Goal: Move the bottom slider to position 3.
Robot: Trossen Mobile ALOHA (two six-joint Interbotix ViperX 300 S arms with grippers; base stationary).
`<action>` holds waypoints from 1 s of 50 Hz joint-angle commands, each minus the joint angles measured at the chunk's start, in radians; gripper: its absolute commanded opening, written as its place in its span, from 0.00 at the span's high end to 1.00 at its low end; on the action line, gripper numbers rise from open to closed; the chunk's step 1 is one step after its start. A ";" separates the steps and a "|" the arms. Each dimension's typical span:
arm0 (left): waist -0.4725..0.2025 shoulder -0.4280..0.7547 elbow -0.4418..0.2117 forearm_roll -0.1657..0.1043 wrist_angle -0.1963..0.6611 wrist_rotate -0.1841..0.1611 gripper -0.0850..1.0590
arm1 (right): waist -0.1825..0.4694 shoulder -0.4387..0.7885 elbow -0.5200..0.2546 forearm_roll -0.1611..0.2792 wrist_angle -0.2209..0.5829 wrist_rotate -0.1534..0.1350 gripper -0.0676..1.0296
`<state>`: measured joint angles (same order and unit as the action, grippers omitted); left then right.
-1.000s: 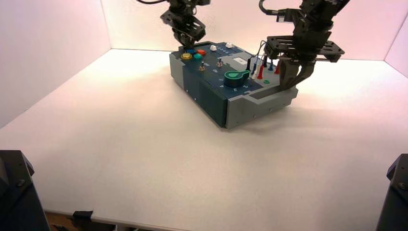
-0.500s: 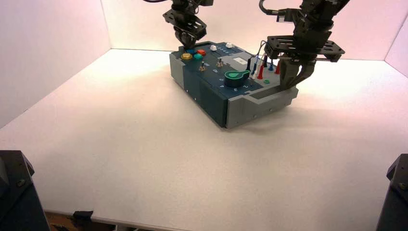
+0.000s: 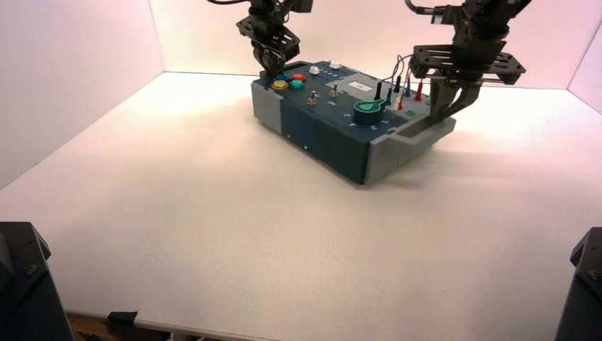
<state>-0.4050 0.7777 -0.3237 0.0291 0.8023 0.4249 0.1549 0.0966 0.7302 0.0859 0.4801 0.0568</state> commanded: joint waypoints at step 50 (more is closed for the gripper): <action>-0.080 -0.153 0.344 -0.002 0.029 0.049 0.95 | -0.051 0.158 -0.232 -0.058 0.051 0.003 0.96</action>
<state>-0.4065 0.6243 -0.0476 0.0322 0.8038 0.4372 0.1028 0.2454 0.5246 0.0261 0.5400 0.0583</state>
